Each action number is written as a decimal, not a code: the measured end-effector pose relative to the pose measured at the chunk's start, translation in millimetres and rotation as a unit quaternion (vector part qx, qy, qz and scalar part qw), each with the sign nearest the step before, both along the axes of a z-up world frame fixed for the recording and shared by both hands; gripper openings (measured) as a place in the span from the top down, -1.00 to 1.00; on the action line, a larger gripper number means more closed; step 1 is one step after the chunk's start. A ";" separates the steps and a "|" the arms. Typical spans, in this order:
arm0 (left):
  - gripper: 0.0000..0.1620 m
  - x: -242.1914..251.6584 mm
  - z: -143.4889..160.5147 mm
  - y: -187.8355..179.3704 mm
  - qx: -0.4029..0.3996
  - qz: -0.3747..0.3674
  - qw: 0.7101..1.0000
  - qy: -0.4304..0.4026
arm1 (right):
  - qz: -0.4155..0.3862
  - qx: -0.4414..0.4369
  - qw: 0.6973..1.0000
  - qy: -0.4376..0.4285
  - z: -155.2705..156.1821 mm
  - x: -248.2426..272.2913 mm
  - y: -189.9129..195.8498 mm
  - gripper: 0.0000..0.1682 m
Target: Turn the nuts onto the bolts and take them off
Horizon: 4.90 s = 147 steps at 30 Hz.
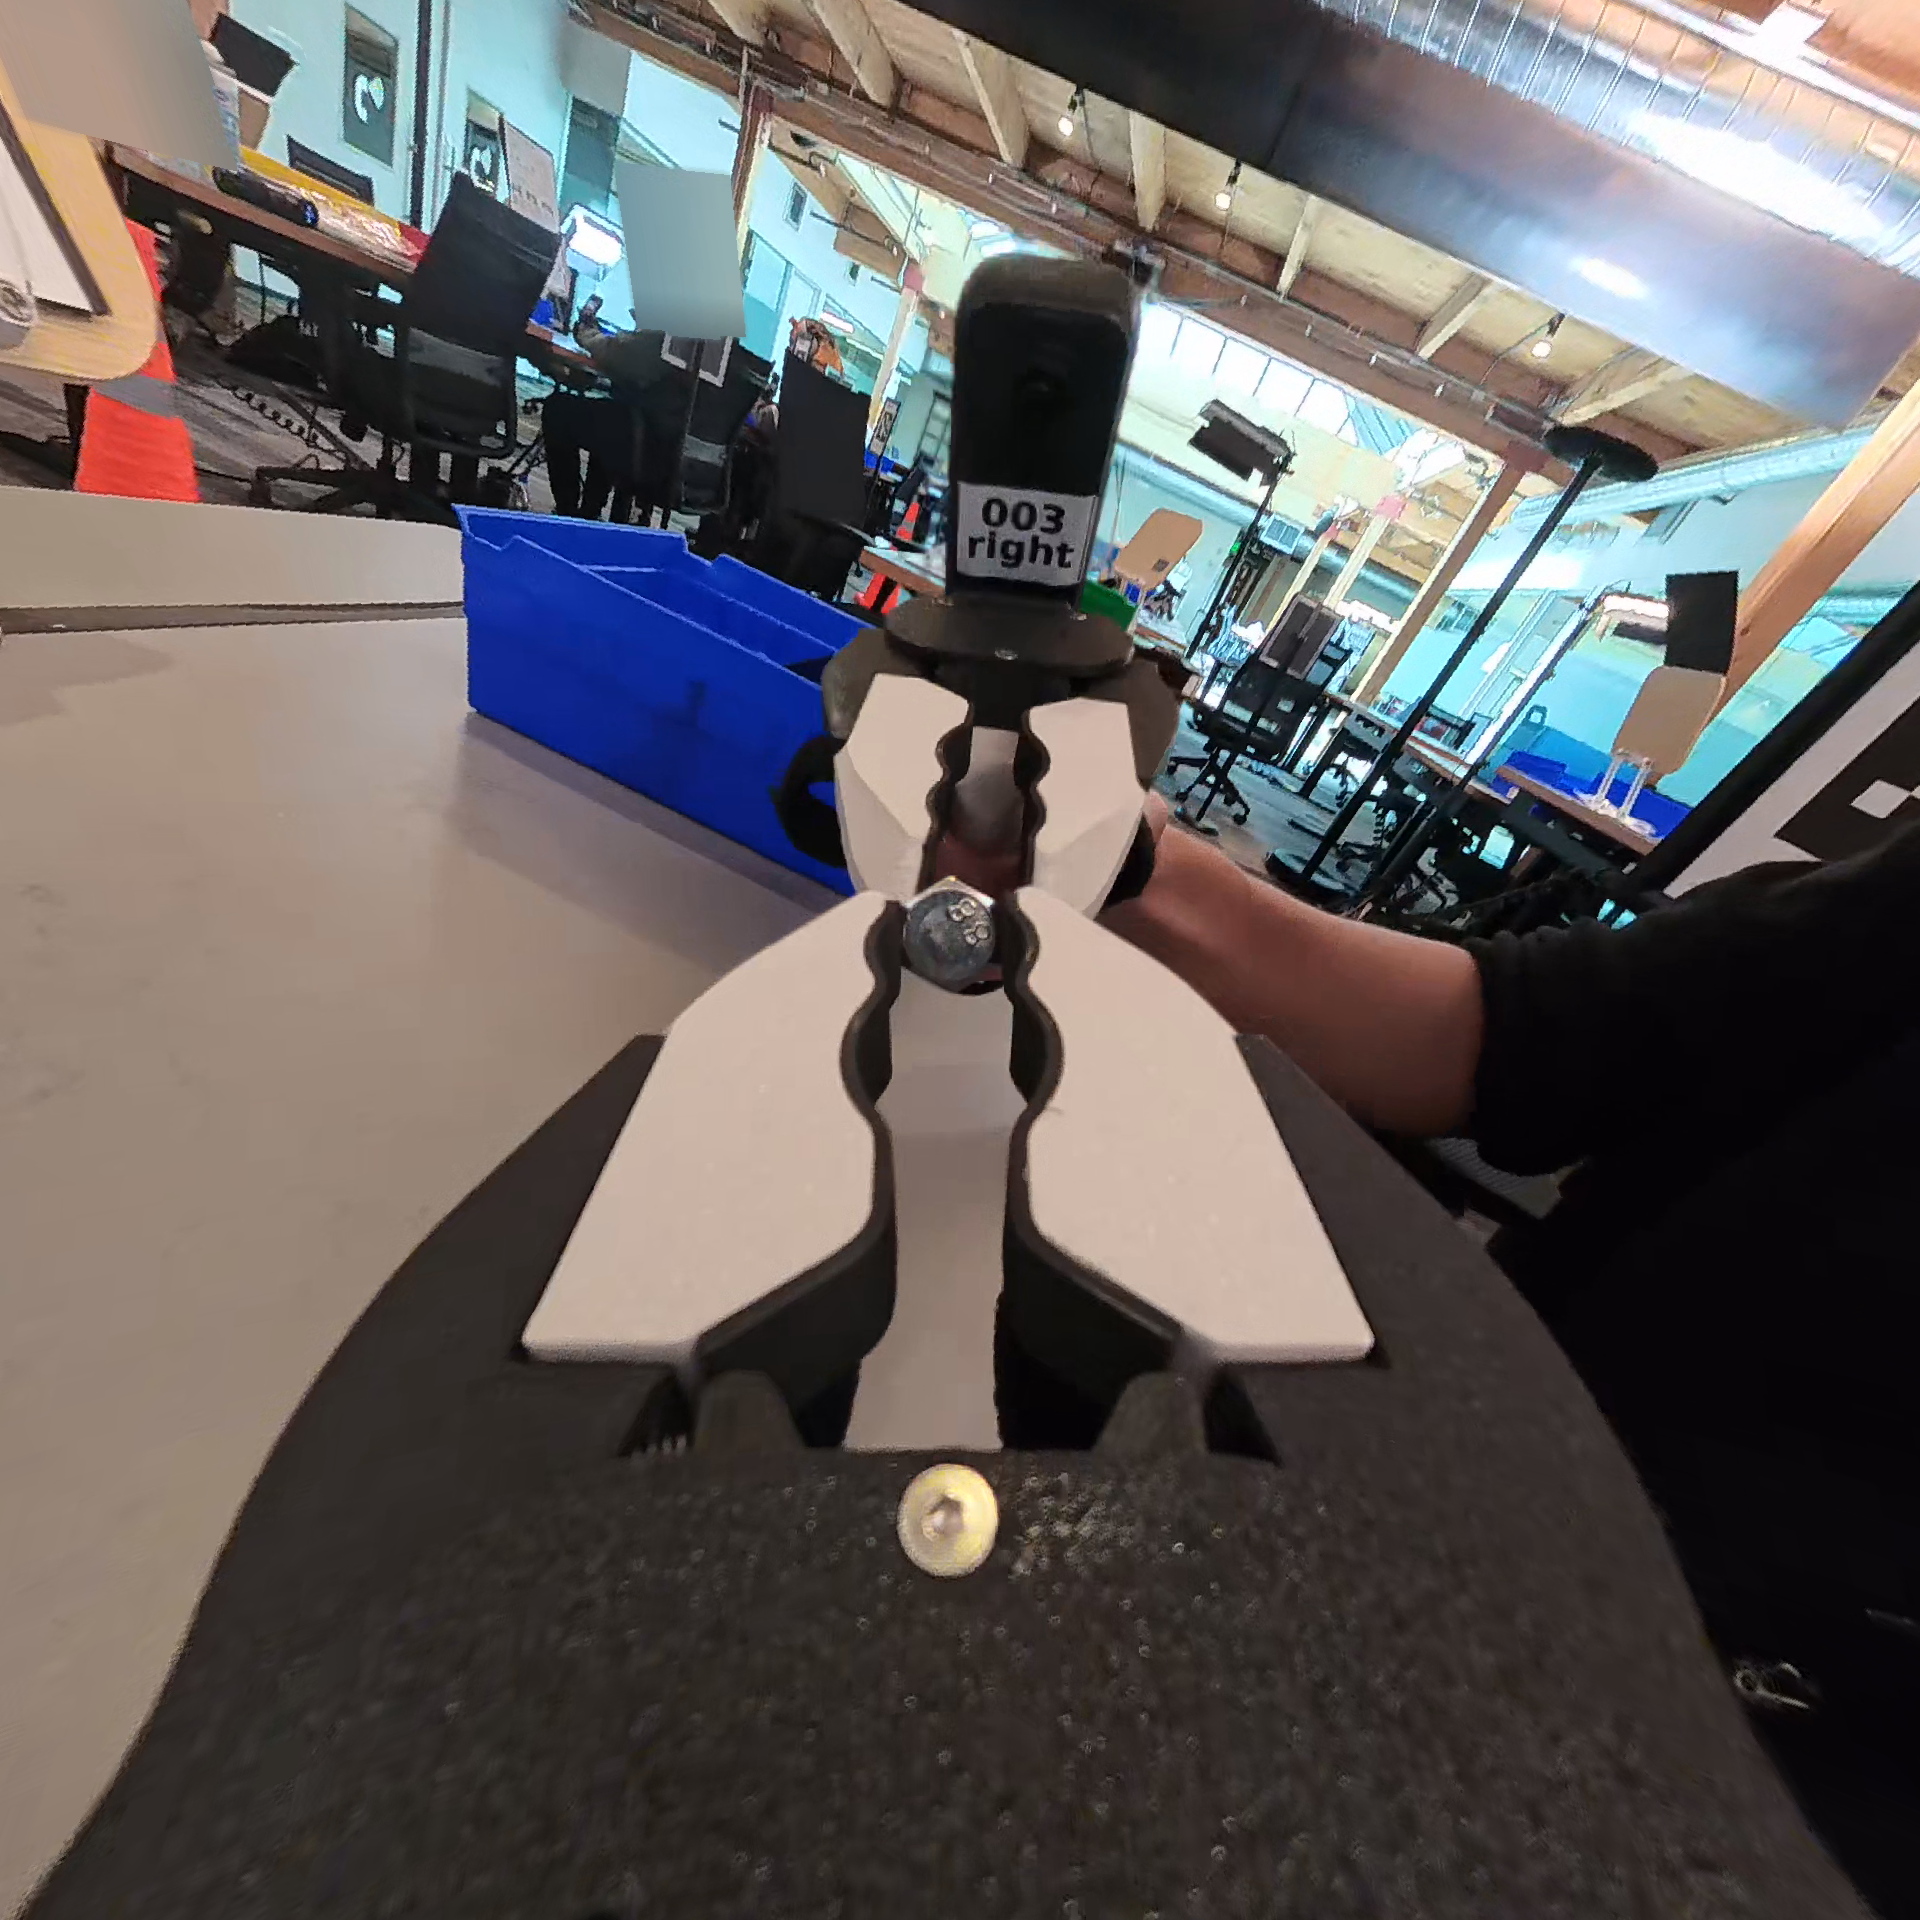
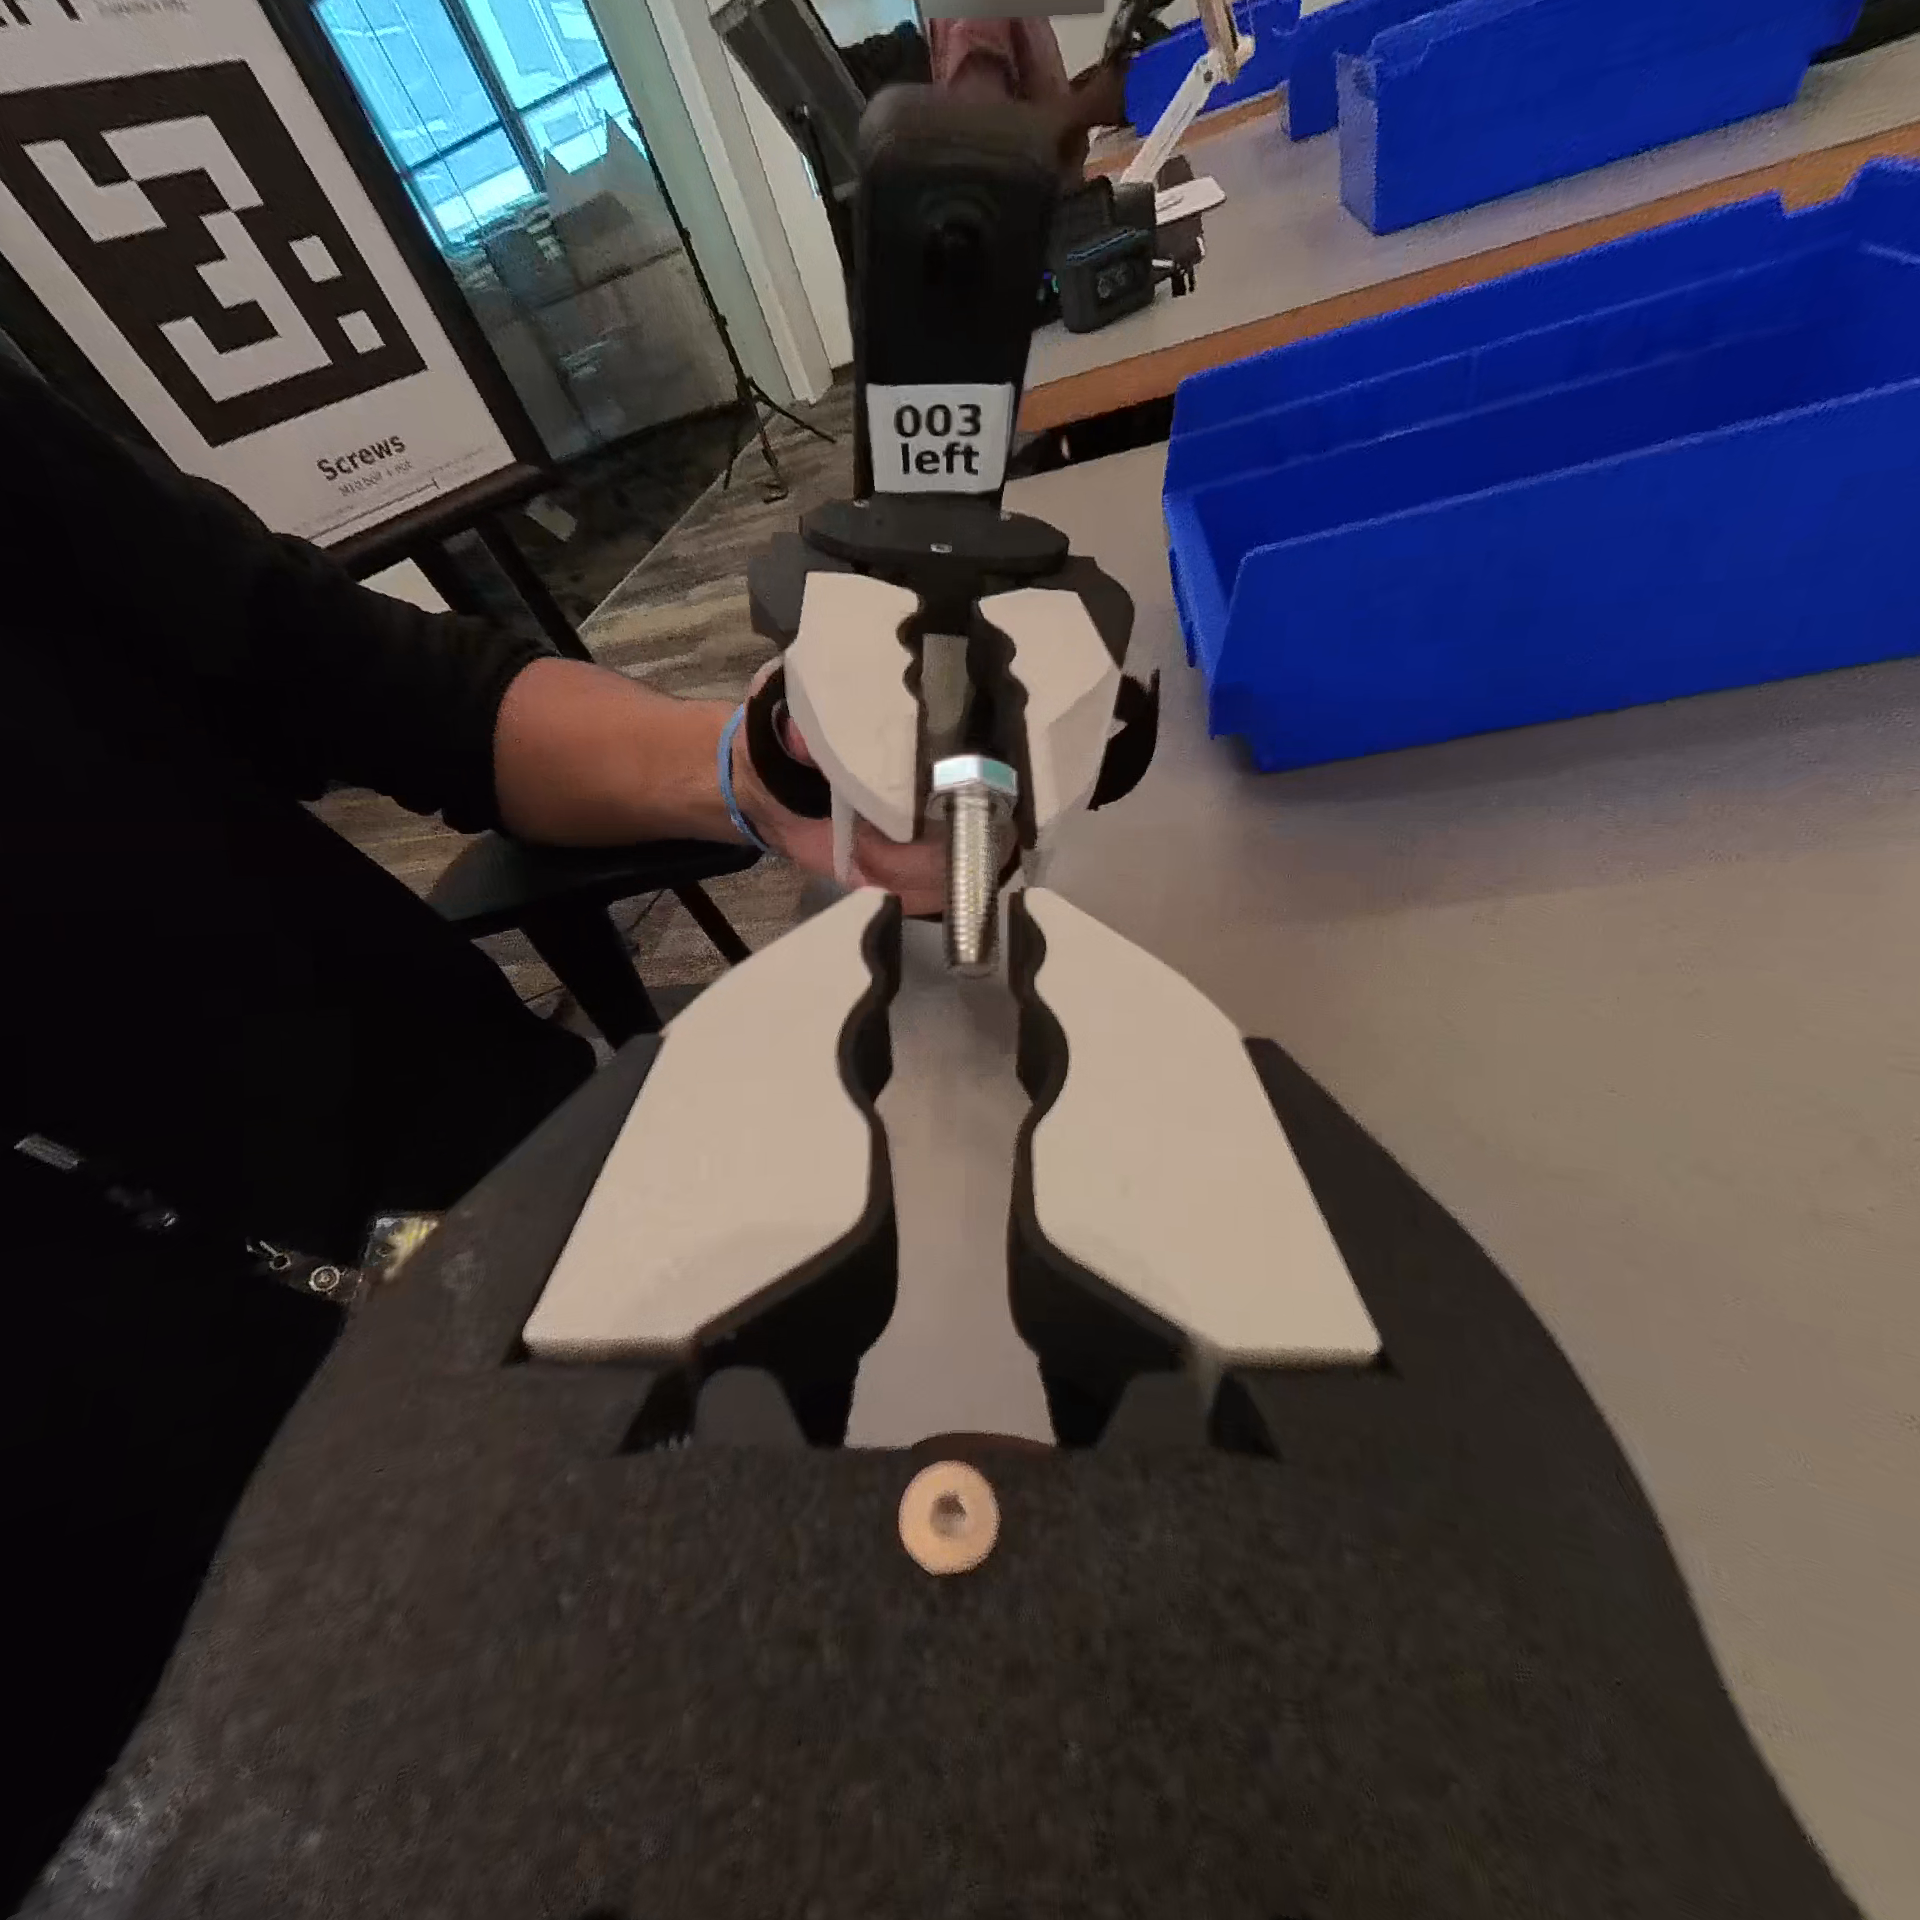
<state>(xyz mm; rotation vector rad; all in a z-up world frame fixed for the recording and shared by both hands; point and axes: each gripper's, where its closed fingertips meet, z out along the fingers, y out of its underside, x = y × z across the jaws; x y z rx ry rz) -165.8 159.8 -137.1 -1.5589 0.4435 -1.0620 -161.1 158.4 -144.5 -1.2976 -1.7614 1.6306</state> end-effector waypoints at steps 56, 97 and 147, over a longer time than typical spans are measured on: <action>0.53 -11.6 -21.4 15.7 -0.037 0.049 0.997 0.047 | -0.363 0.117 0.637 -0.669 -127.8 290.6 363.9 0.80; 0.49 -118.8 12.9 -12.4 -0.141 0.234 0.938 0.212 | -0.479 0.090 0.866 0.112 -20.4 138.3 79.8 0.62; 0.80 -10.5 77.6 35.3 0.055 0.003 0.998 0.013 | -0.043 -0.390 0.902 0.181 67.0 -3.4 32.5 0.53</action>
